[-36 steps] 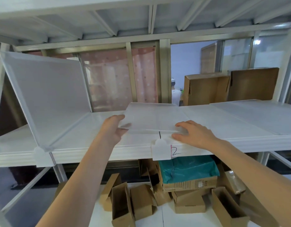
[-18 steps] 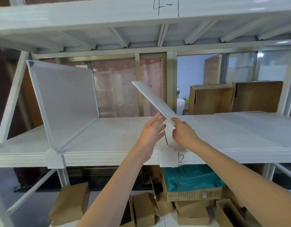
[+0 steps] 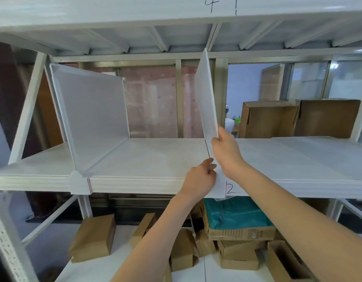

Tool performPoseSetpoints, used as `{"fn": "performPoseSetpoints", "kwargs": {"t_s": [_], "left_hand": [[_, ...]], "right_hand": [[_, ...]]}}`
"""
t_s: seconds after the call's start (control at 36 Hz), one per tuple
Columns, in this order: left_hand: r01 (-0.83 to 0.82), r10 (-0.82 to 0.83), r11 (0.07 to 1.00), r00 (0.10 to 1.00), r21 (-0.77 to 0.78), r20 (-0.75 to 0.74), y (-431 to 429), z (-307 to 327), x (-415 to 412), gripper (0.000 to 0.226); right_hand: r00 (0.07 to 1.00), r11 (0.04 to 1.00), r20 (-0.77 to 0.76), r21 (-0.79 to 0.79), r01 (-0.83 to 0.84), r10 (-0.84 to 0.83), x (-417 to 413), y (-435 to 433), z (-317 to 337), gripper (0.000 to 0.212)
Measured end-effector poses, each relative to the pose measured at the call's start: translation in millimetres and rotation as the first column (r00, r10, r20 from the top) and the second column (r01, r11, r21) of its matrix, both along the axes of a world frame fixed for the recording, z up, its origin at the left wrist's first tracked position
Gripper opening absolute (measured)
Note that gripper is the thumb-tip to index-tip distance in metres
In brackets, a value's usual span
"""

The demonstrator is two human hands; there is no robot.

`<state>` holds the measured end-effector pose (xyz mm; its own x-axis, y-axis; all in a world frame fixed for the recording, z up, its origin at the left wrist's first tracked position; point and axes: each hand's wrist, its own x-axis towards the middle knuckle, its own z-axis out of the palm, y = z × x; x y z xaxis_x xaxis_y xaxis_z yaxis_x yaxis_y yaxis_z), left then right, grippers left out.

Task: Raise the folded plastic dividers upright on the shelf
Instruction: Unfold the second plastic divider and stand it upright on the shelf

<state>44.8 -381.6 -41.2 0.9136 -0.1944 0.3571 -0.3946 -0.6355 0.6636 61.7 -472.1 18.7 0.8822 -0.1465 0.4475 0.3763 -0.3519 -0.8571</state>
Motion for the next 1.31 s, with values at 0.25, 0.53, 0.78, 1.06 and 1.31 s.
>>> {"fn": "performPoseSetpoints", "kwargs": {"t_s": [0.25,0.53,0.78,1.06,1.31], "left_hand": [[0.014,-0.022,0.993,0.997,0.115,0.067,0,-4,-8,0.060],[-0.015,0.002,0.997,0.984,0.075,0.177,2,-6,-2,0.049],[-0.006,0.000,0.999,0.981,0.032,0.193,4,-6,-2,0.037],[-0.106,0.080,0.992,0.950,0.070,0.303,-7,-9,-3,0.019],[-0.280,0.182,0.928,0.917,0.247,0.355,-20,-13,-4,0.013]], "right_hand": [[0.994,0.982,-0.047,0.170,-0.085,0.094,-9,-3,-9,0.063],[0.993,0.955,0.111,0.287,-0.078,0.048,-18,-1,-11,0.056],[0.991,0.981,0.117,0.178,-0.082,0.062,-17,6,-20,0.057],[0.992,0.990,0.127,0.135,-0.037,0.020,-13,15,-25,0.059],[0.989,1.000,0.150,0.008,0.002,-0.003,-15,13,-22,0.062]]}}
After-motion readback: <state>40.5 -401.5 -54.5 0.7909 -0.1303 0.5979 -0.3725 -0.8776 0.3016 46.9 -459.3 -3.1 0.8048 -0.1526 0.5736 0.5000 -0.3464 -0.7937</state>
